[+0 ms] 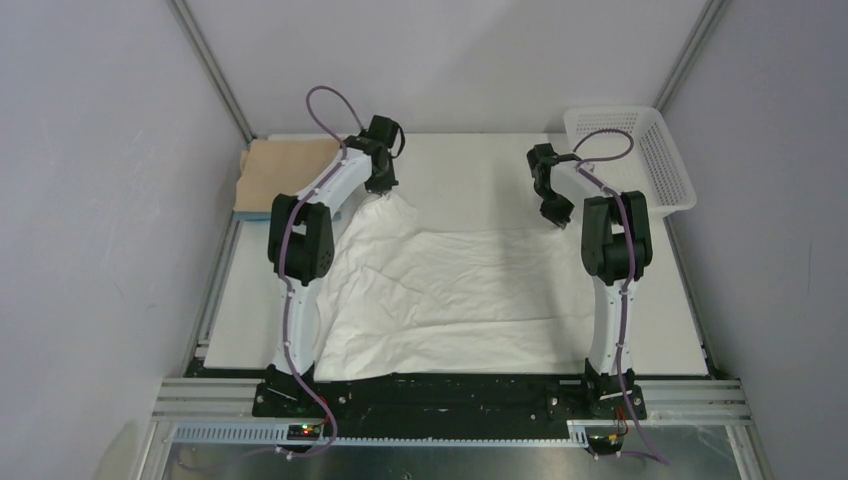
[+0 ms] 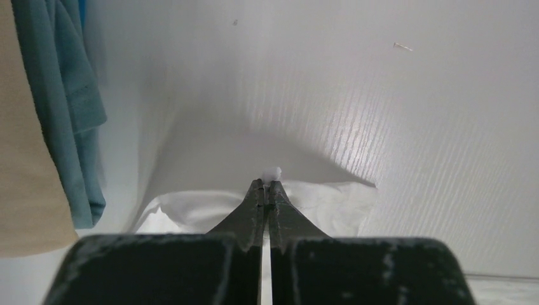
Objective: Fold and stack the t-shirts
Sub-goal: Grab the side of the flattened tshirt furthest away from the robot with both arms
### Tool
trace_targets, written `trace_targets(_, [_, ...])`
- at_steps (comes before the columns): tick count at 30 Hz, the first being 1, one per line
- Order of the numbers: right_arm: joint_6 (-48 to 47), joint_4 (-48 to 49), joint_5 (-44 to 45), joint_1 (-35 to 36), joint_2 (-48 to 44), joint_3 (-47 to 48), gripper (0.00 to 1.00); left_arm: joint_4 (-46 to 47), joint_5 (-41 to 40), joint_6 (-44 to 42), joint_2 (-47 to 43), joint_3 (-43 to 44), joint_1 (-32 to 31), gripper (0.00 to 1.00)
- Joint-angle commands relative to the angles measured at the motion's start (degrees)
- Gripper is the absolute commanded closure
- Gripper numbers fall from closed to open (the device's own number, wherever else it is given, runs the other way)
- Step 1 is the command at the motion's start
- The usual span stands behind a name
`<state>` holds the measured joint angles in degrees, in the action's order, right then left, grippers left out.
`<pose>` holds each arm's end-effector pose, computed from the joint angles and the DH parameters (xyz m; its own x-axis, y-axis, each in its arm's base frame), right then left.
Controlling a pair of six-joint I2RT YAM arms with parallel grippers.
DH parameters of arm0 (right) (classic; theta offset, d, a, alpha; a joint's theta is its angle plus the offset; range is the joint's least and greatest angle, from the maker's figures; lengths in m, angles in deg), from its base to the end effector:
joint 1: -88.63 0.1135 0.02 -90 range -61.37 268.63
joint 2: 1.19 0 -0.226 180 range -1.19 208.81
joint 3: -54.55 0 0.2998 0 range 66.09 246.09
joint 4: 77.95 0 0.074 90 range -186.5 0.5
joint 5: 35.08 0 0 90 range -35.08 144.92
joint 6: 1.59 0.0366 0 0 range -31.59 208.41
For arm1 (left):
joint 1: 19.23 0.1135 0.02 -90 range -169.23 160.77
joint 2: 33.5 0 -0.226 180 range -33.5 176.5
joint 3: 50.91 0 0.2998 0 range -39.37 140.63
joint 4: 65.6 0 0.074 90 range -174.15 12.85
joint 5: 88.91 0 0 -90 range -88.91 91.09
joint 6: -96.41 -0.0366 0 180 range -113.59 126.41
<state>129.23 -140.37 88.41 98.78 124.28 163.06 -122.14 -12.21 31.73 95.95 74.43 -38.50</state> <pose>0.4536 0.0607 0.1074 -0.7628 0.4173 -0.4940 0.5970 0.7480 -0.2900 0.4902 -0.1625 0.1710 -0.8356 -0.1488 -0.5288 -0.1578 0.9871 -0.0284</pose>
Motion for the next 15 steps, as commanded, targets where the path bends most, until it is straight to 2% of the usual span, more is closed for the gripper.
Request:
trace_targets(1, [-0.27, 2.48, 0.9, -0.12, -1.2, 1.27, 0.99, 1.21, -1.23, -1.61, -4.7, -0.69, -0.4, 1.0])
trace_targets(7, [-2.18, 6.69, 1.11, 1.25, -5.94, -2.51, 1.0, 2.83, -1.56, -1.93, -10.41, -5.95, -1.46, 1.0])
trace_targets(15, [-5.1, 13.42, -1.41, 4.05, -19.23, -17.08, 1.0, 8.67, -6.64, 1.19, -25.48, -26.14, -5.74, 1.0])
